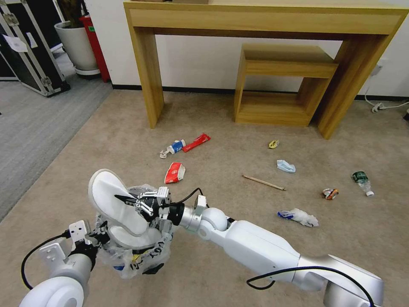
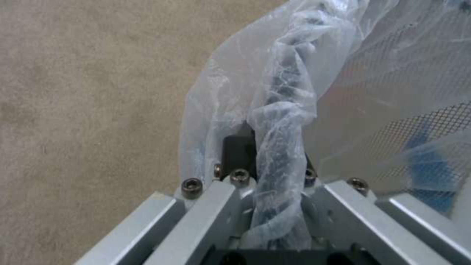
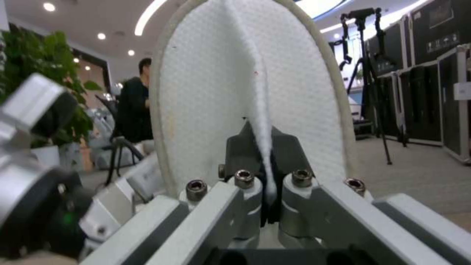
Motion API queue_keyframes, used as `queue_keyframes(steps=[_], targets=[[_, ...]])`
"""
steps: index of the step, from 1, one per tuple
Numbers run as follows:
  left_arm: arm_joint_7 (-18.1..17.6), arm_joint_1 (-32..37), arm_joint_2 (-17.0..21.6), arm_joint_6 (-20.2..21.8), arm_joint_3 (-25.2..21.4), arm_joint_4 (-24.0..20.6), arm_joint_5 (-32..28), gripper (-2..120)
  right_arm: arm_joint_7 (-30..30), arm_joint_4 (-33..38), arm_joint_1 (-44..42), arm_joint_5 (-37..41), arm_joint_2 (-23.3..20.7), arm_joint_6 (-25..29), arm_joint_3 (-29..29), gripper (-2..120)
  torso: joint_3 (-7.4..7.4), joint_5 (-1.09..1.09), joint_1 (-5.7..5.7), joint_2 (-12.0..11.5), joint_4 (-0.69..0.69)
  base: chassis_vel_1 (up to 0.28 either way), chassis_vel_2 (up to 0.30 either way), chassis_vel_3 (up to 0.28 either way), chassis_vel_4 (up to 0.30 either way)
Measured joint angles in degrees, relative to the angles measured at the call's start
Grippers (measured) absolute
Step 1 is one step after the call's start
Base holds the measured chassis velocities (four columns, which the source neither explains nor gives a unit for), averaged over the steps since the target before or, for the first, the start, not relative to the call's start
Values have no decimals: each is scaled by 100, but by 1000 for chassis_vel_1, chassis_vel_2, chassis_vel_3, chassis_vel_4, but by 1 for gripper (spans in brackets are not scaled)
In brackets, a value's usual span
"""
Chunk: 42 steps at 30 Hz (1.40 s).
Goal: Pick up the trash bin and place the garbage on the floor into it.
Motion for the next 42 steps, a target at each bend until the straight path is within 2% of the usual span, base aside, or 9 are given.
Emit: queue_keyframes(steps=[13,25,29,30,34,37,38,41,42], targets=[[11,18,-25,-21,7,-2,3,1,55,-323,-29,-599,23,277,91,0,0,0,0,0,0,0,0,0,0],[14,40,-47,-48,-6,21,40,1,127,-44,-141,-745,-175,272,278,42,0,1,-1,0,0,0,0,0,0],[16,42,-57,-48,5,45,64,1,411,268,-259,-745,-353,192,567,63,0,1,-1,0,1,0,0,0,0],[16,42,-57,-48,5,45,64,1,411,268,-259,-745,-353,192,567,63,0,1,-1,0,1,0,0,0,0],[17,42,-19,-48,-2,64,65,1,831,686,-391,-656,-595,-122,1055,76,0,2,-1,0,2,0,0,0,0],[17,35,93,-49,-30,92,44,1,1723,1505,-700,-543,-1287,-768,2077,90,0,3,-1,0,0,0,0,0,0],[17,35,93,-49,-30,92,44,1,1723,1505,-700,-543,-1287,-768,2077,90,0,3,-1,0,0,0,0,0,0],[22,-17,158,-54,-47,148,49,1,2325,2192,-1118,-478,-1840,-1273,3016,99,0,2,-1,0,-1,0,0,0,0],[22,-17,158,-54,-47,148,49,1,2325,2192,-1118,-478,-1840,-1273,3016,99,0,2,-1,0,-1,0,0,0,0]])
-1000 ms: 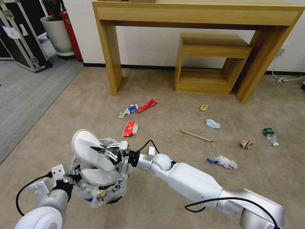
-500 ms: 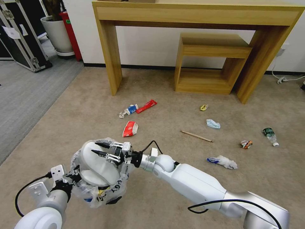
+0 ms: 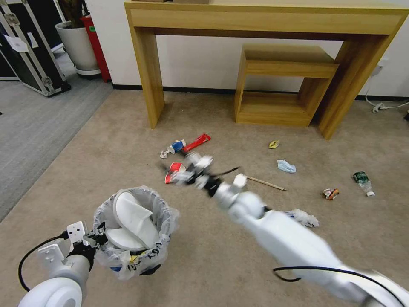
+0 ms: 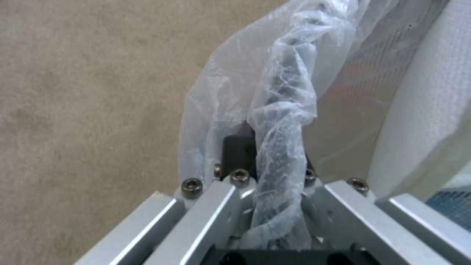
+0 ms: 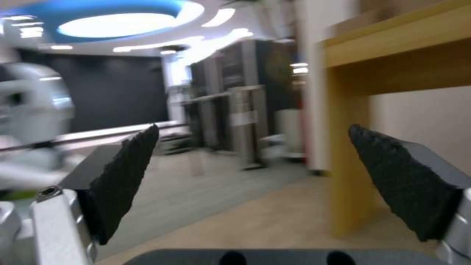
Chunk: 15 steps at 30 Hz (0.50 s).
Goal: Pick up the trash bin and place the garbage on the floor into it.
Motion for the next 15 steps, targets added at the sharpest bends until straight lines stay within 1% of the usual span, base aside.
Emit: queue_keyframes(steps=[1,3,4,6,7,9,10,11,13,14,15], targets=[[21,-29,9,-12,0,22,22,1,184,215,-182,44,-164,-131,339,100,0,-1,0,0,0,0,0,0,0],[50,-55,10,-36,-1,34,50,1,602,504,-475,74,-394,-273,825,100,0,0,0,0,-1,0,0,0,0],[50,-55,10,-36,-1,34,50,1,602,504,-475,74,-394,-273,825,100,0,0,0,0,-1,0,0,0,0],[67,-42,-3,-54,-17,25,83,1,1010,676,-768,42,-498,-425,1361,100,0,0,0,0,3,0,0,0,0],[67,-42,-3,-54,-17,25,83,1,1010,676,-768,42,-498,-425,1361,100,0,0,0,0,3,0,0,0,0],[73,-67,26,-58,-18,23,98,1,1479,916,-1250,-108,-548,-716,2147,100,0,0,0,0,2,0,0,0,0],[81,-72,44,-64,-18,29,100,1,1588,1000,-1415,-149,-552,-790,2438,100,0,1,0,0,2,0,0,0,0],[81,-72,44,-64,-18,29,100,1,1588,1000,-1415,-149,-552,-790,2438,100,0,1,0,0,2,0,0,0,0],[106,-73,96,-92,-23,49,101,1,1752,1184,-1827,-255,-525,-1003,3077,100,0,-1,0,0,0,0,0,0,0],[106,-73,96,-92,-23,49,101,1,1752,1184,-1827,-255,-525,-1003,3077,100,0,-1,0,0,0,0,0,0,0],[125,-72,129,-104,-27,55,101,1,1787,1255,-2020,-298,-493,-1049,3324,100,0,0,0,0,1,0,0,0,0]])
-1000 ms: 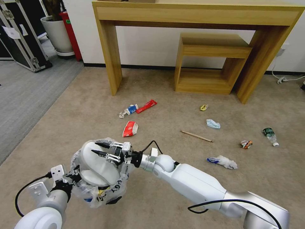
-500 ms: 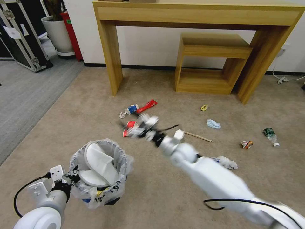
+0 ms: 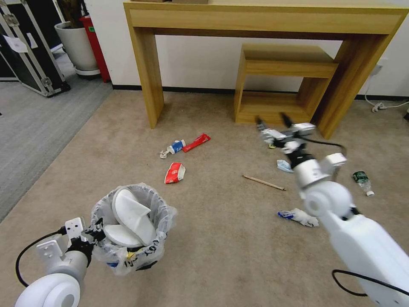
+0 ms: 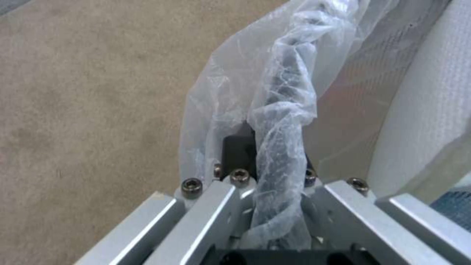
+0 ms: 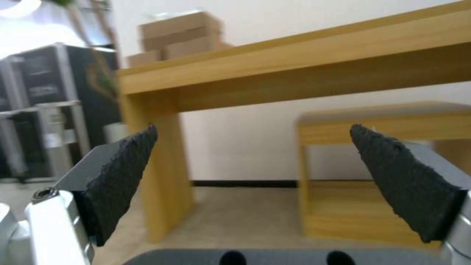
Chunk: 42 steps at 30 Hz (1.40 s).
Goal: Pick up the trash bin and place the garbage on the floor into it.
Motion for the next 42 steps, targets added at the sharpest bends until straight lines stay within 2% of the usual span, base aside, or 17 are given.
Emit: queue_keyframes(steps=[2,6,7,12,15,26,42], targets=[[23,0,60,-24,-2,13,-5,1,15,141,-430,-77,91,-36,427,100,0,-1,0,0,1,0,0,0,0],[30,-18,135,-35,4,16,-23,1,-6,358,-1082,-234,270,-43,839,100,0,0,0,0,-2,0,0,0,0],[35,-25,149,-36,11,16,-30,1,-16,430,-1279,-335,346,-33,932,100,0,-1,0,0,2,0,0,0,0],[45,-27,172,-39,34,17,-32,1,-66,395,-1730,-815,678,218,935,100,0,-1,0,0,0,0,0,0,0],[49,-22,179,-43,60,-5,-31,1,-79,277,-1982,-1207,1068,437,762,100,0,-2,0,0,1,0,0,0,0],[50,26,206,-43,47,-38,-31,1,-127,117,-2158,-1691,1649,649,707,100,0,-3,0,0,1,0,0,0,0],[45,7,189,-58,41,38,-46,1,-232,-11,-2093,-1791,1849,737,668,99,0,-3,1,0,0,0,0,0,0]])
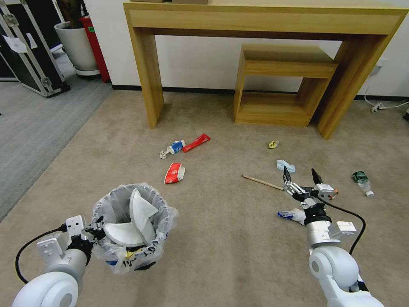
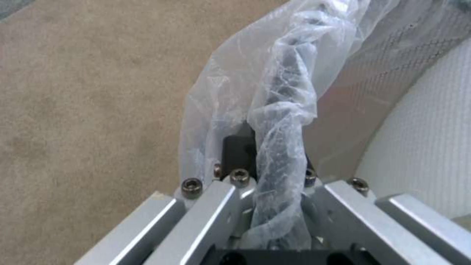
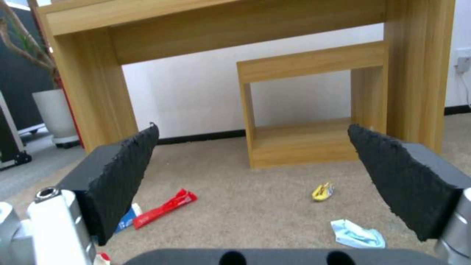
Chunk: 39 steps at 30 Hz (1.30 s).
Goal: Pick up the trash bin and place the garbage on the floor into it.
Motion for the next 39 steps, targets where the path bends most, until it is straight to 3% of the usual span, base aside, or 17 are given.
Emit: queue_keyframes(steps=[12,27,39], targets=[[1,-1,2,-5,-13,7,-15,1,-96,-66,10,-21,39,-1,19,87,0,1,0,0,0,20,23,-30,-27],[3,26,-82,-33,-22,32,22,1,-214,-196,61,-71,34,131,1,87,0,2,0,0,0,216,222,-219,-227],[-2,16,-122,-34,-31,102,31,1,-316,-330,157,-90,26,353,-72,99,0,2,0,0,0,142,145,-132,-134]])
